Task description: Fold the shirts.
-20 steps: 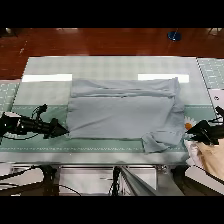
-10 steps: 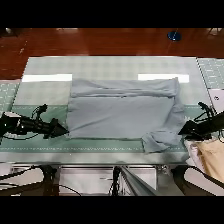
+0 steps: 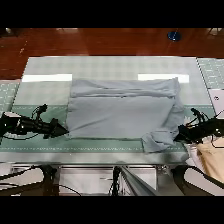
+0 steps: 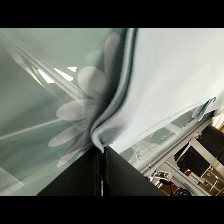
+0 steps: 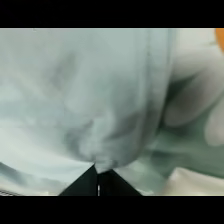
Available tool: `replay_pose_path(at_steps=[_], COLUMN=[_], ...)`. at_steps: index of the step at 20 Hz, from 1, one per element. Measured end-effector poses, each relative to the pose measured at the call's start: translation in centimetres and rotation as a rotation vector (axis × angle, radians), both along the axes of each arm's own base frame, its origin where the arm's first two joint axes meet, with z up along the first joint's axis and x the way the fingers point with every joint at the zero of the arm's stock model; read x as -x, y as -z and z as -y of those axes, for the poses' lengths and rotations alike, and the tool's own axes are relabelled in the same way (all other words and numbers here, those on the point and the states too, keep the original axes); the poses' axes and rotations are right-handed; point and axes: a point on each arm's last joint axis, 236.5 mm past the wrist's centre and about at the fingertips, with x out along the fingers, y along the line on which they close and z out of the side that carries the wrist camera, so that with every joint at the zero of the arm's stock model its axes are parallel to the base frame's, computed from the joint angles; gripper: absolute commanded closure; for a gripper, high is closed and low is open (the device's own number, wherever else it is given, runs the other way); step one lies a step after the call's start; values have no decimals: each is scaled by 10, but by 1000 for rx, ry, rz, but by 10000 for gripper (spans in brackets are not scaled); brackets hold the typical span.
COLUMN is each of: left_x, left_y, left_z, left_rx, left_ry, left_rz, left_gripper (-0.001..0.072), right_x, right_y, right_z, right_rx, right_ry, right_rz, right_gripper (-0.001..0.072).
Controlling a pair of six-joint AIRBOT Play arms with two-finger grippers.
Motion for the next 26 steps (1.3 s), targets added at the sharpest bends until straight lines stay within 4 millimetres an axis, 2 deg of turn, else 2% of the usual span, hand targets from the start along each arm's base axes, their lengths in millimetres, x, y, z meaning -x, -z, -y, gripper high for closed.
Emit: replay_pose_path(at_steps=[3,5,8,11,14,18,22,26], left_x=[-1,-12,-47,-93,-132,-176,-216,-246], left_y=[-2,-8,-52,-108,-144,-152,-141,-118], left_z=[-1,-4,0,5,12,11,-2,-4], left_rx=[2,-8,51,109,118,91,78,85], left_ry=[15,18,-11,-68,-100,-152,-199,-208], left_rz=[13,57,186,369,502,573,568,531], left_gripper=[684,684,684,684,684,684,683,682], right_x=[-23,-43,-81,-114,-148,-199,-246,-279], right_y=[-5,-29,-82,-130,-153,-150,-138,-123], right_z=[0,-2,4,5,-1,-3,11,23], right_rx=[9,-5,24,39,60,89,125,142], right_ry=[26,33,38,39,26,36,79,124], right_rz=[101,191,376,529,643,719,756,772], right_gripper=[693,693,694,694,693,693,693,693])
